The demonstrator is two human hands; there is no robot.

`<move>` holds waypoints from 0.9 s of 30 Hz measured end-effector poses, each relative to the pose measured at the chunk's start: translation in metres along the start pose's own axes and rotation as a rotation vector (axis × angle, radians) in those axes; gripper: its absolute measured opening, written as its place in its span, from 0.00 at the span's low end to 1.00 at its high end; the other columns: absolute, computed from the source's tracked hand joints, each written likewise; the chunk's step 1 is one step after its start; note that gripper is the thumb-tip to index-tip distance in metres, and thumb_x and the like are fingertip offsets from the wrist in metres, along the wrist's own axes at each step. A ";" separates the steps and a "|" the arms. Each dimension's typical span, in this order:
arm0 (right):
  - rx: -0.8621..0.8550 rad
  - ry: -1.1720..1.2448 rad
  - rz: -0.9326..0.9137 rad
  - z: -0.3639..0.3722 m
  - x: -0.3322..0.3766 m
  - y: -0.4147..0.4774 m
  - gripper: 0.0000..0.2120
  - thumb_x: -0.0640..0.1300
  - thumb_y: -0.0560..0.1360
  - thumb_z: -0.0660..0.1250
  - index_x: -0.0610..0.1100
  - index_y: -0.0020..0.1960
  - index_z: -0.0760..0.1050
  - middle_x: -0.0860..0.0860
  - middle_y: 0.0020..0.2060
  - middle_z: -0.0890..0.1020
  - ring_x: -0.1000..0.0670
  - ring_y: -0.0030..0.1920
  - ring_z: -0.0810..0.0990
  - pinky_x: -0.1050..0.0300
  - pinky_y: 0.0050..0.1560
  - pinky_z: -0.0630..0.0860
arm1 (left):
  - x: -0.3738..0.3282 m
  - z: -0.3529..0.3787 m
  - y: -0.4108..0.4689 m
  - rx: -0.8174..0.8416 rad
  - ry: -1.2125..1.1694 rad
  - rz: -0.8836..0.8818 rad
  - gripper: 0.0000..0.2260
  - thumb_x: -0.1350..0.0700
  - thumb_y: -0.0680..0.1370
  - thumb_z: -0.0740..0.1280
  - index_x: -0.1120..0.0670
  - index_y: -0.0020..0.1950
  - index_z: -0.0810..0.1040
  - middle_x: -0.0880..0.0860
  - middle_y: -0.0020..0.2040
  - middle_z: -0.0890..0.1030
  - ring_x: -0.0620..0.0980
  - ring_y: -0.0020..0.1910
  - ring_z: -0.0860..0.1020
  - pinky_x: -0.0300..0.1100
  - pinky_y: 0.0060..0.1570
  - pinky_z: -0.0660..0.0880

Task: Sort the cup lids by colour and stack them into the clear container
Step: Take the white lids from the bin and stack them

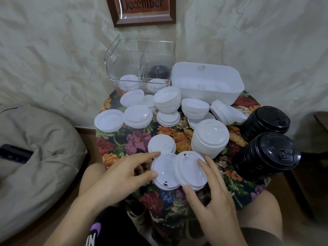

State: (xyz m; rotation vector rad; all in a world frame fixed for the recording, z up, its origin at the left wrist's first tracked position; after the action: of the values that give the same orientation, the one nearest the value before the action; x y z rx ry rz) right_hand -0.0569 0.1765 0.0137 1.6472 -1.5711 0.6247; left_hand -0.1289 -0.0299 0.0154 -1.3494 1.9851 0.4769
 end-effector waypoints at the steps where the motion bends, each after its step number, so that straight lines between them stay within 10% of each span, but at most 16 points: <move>1: 0.022 -0.018 -0.003 0.002 -0.001 -0.001 0.30 0.69 0.72 0.64 0.79 0.71 0.56 0.74 0.76 0.56 0.75 0.73 0.55 0.83 0.60 0.58 | -0.003 0.000 0.000 -0.001 0.031 0.016 0.21 0.42 0.78 0.72 0.24 0.66 0.68 0.32 0.50 0.78 0.35 0.45 0.77 0.32 0.45 0.71; 8: 0.102 -0.115 -0.042 0.009 0.000 -0.003 0.30 0.70 0.73 0.62 0.74 0.73 0.57 0.77 0.74 0.55 0.73 0.74 0.53 0.82 0.62 0.54 | -0.014 0.013 0.006 0.023 0.135 0.122 0.27 0.32 0.75 0.68 0.29 0.74 0.68 0.17 0.58 0.67 0.21 0.54 0.68 0.31 0.52 0.68; 19: 0.314 -0.315 -0.112 0.024 -0.011 0.003 0.36 0.74 0.73 0.53 0.65 0.79 0.56 0.74 0.76 0.46 0.74 0.72 0.40 0.64 0.73 0.50 | -0.004 0.022 0.007 0.035 0.085 0.087 0.22 0.46 0.79 0.72 0.29 0.71 0.73 0.31 0.55 0.79 0.40 0.47 0.76 0.33 0.45 0.71; 27: 0.273 -0.313 -0.151 0.025 -0.009 0.006 0.33 0.71 0.74 0.58 0.63 0.78 0.61 0.65 0.80 0.53 0.68 0.75 0.47 0.56 0.74 0.57 | -0.007 0.023 0.007 -0.012 0.091 0.099 0.21 0.35 0.75 0.71 0.34 0.68 0.78 0.31 0.56 0.77 0.28 0.52 0.74 0.32 0.48 0.69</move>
State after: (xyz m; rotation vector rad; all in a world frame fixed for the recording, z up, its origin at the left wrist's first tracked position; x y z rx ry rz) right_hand -0.0678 0.1626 -0.0066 2.1313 -1.6102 0.5386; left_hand -0.1261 -0.0078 0.0035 -1.3056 2.1346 0.4814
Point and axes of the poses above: each hand's wrist, its own y-axis towards the middle knuckle, its own z-axis out of the palm, x = y × z, the point moved 10 cm from there along y, towards the middle knuckle
